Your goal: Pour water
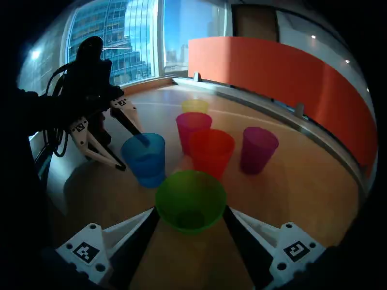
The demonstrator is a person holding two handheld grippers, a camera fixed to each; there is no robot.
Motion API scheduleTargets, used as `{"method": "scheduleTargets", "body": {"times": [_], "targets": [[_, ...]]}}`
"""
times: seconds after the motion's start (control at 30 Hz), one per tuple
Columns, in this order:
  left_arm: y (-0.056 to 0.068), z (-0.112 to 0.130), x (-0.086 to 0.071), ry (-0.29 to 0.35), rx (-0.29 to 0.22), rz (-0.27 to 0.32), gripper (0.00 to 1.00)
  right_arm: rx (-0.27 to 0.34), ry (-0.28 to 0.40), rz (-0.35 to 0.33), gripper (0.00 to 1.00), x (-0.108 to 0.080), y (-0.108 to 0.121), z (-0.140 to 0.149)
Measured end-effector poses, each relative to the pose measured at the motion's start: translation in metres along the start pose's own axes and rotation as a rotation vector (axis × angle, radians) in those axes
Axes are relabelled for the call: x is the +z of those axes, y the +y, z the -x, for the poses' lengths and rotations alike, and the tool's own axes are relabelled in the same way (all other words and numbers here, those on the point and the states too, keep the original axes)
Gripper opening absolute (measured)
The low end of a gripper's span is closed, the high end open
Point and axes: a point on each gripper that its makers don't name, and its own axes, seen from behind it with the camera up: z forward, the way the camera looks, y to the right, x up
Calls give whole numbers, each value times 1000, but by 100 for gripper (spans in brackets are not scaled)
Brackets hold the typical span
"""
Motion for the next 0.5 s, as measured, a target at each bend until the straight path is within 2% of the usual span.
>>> {"method": "scheduleTargets", "body": {"times": [0.5], "targets": [[3, -12, 17, 9, 22, 22, 85, 5, -5, -8, 99, 10, 2, -2]]}}
